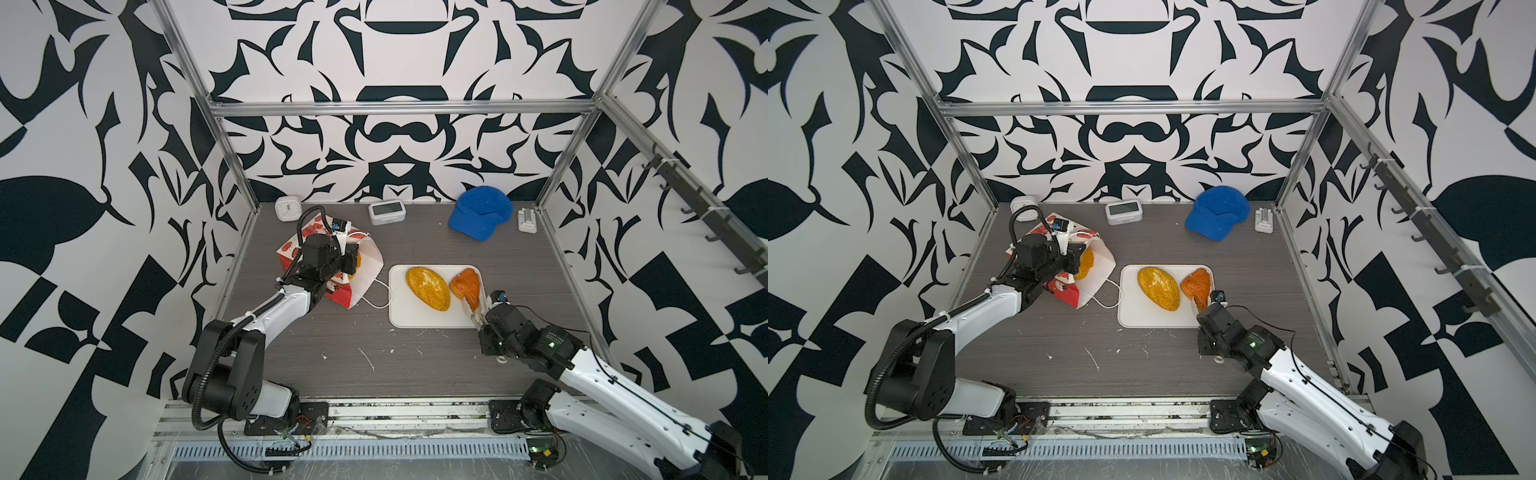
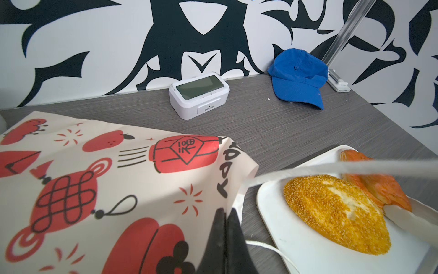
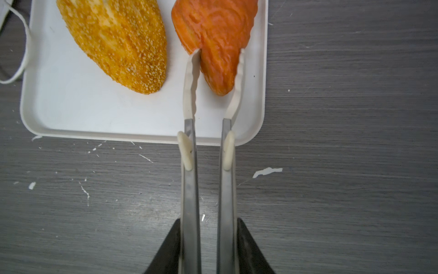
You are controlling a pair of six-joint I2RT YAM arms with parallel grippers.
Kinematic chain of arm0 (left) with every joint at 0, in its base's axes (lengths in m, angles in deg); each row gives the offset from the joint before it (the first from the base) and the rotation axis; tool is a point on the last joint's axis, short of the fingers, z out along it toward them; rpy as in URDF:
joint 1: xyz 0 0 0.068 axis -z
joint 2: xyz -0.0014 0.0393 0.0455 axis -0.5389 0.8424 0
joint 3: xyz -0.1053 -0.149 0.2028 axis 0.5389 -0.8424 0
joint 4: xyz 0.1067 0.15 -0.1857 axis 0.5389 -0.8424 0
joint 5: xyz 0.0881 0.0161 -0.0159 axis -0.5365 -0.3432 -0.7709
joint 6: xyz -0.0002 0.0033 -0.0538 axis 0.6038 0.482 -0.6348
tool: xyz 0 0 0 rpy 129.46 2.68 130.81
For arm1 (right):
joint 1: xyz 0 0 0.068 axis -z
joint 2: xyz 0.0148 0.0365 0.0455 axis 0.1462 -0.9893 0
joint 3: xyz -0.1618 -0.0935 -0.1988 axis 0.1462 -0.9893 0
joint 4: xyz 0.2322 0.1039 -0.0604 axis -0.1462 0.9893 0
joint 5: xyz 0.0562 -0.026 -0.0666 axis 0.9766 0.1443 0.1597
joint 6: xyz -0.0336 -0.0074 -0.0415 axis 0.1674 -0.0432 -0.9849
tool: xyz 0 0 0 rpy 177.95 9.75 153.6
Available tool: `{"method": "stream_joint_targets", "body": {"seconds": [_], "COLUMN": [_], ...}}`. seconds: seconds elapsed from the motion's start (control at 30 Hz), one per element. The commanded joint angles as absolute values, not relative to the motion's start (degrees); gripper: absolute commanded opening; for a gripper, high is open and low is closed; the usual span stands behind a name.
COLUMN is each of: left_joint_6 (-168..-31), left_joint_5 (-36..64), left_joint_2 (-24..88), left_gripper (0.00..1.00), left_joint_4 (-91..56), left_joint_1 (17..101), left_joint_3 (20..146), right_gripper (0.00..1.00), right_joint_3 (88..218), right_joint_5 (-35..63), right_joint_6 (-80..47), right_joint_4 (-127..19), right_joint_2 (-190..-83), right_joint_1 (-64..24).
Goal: Take the fake bread out of the paper bag
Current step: 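Lower the orange pastry onto the tray beside the yellow bread, open tongs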
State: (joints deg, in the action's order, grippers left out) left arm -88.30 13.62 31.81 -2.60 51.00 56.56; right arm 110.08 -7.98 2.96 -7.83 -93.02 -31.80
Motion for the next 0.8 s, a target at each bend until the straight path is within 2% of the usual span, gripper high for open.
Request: {"method": "stream_joint_targets", "body": {"seconds": [0.0, 0.37, 0.77], "left_joint_6": [-88.90, -88.74, -88.81], "left_joint_5": [13.87, 13.68, 13.82], "left_joint_2": [32.25, 32.58, 32.58], "left_gripper": [0.00, 0.00, 0.00], "left_joint_4": [-1.91, -1.96, -2.09], "left_joint_1": [50.76, 50.72, 50.72], "left_joint_3": [56.79, 57.01, 57.13], "right_gripper": [0.39, 0.38, 0.40], "right_joint_3": [112.80, 117.48, 120.45], "right_joint_5": [-8.36, -9.76, -9.54], "right_joint_6": [3.96, 3.35, -0.87], "right_joint_4": [-6.84, -5.71, -6.34], "right_joint_2": [-92.60, -89.40, -93.17], "right_joint_1": [-31.93, -31.94, -31.93]}}
